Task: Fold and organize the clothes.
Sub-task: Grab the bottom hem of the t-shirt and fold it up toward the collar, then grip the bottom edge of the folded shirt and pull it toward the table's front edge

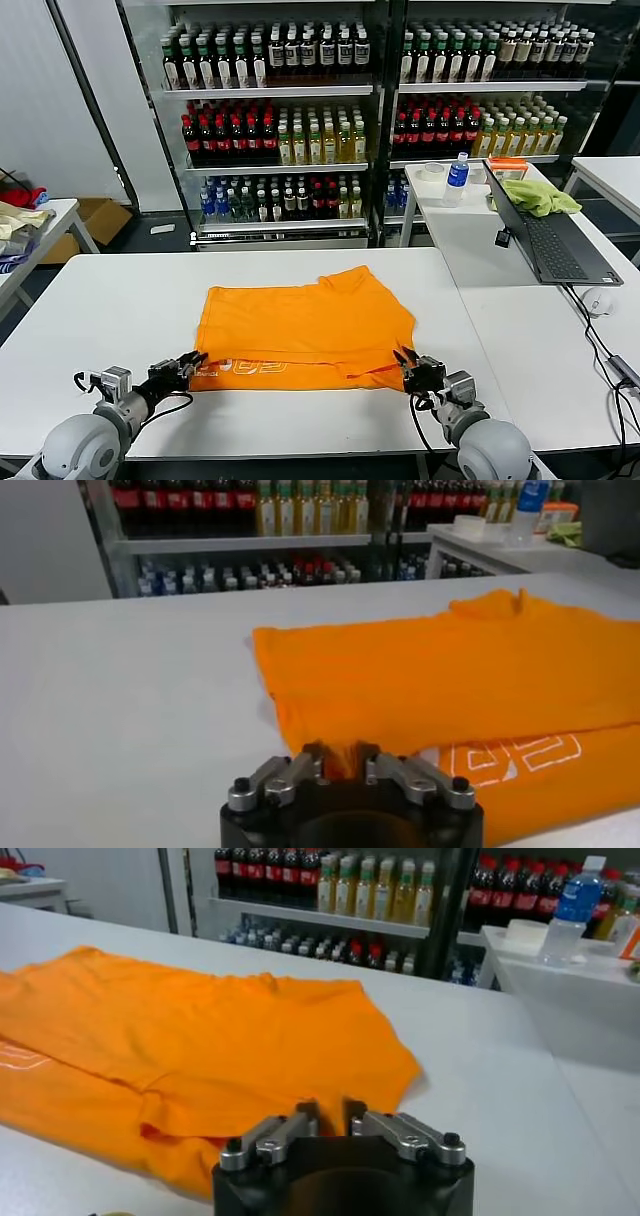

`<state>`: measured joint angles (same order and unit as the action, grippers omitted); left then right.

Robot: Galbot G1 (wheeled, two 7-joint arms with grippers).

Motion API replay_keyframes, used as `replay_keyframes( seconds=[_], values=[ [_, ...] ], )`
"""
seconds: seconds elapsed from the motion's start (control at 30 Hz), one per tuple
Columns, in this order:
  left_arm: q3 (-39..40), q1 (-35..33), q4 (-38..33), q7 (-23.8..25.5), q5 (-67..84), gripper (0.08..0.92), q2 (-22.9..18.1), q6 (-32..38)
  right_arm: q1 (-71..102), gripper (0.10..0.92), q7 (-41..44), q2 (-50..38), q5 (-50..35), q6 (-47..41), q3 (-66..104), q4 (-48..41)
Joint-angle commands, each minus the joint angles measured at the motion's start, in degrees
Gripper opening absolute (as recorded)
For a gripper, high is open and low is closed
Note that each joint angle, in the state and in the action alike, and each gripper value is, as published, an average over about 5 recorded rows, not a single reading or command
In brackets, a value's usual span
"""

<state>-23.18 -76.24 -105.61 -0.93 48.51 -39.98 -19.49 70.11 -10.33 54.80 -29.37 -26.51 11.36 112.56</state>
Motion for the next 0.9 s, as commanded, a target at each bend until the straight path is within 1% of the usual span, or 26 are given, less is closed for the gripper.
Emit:
replay_keyframes(
  seconds=[0.03,0.13,0.27,0.33,0.43,0.53,0.67,0.83,0.9],
  values=[
    [-4.81,-2.27,-1.47,-1.14,2.77,0.437,0.9,0.09,1.52,0.493,-0.26,0.64,0.64,-0.09,1.78,0.73],
    [-5.85,-5.77,-3.92,-2.24,2.86,0.524,1.04,-0.04,4.3,0.58,-0.42,-0.11,0.63,-0.12,3.11,3.43],
    [-5.62,-9.58,-7.61,-4.89,2.56,0.637,-0.36,-1.12,8.98,0.692,-0.69,-0.97,0.71,-0.85,4.92,6.2],
    [-4.89,-10.48,-8.91,-6.53,2.31,0.697,-1.37,-2.54,10.83,0.752,-0.99,-0.94,0.74,-1.41,5.43,6.93],
    [-3.88,-10.89,-9.12,-8.81,2.08,0.776,-2.72,-4.87,12.11,0.807,-1.53,-0.32,0.73,-1.55,5.58,6.59],
    [-3.44,-9.84,-7.93,-10.37,2.57,0.815,-3.34,-5.68,12.27,0.821,-1.94,0.26,0.47,-1.33,5.45,5.57],
    [-3.02,-7.12,-6.06,-11.43,3.42,0.822,-3.76,-5.64,12.25,0.823,-2.44,0.51,-0.67,-1.29,5.26,5.24],
    [-1.66,-4.79,-4.28,-12.3,3.15,0.823,-5.58,-5.8,11.95,0.82,-2.95,0.71,-2.9,-0.91,5.06,5.09],
    [-1.16,-4.68,-4.29,-12.23,2.76,0.82,-5.91,-5.96,11.95,0.793,-2.99,0.67,-3.45,-0.67,5.1,5.34]
  ],
)
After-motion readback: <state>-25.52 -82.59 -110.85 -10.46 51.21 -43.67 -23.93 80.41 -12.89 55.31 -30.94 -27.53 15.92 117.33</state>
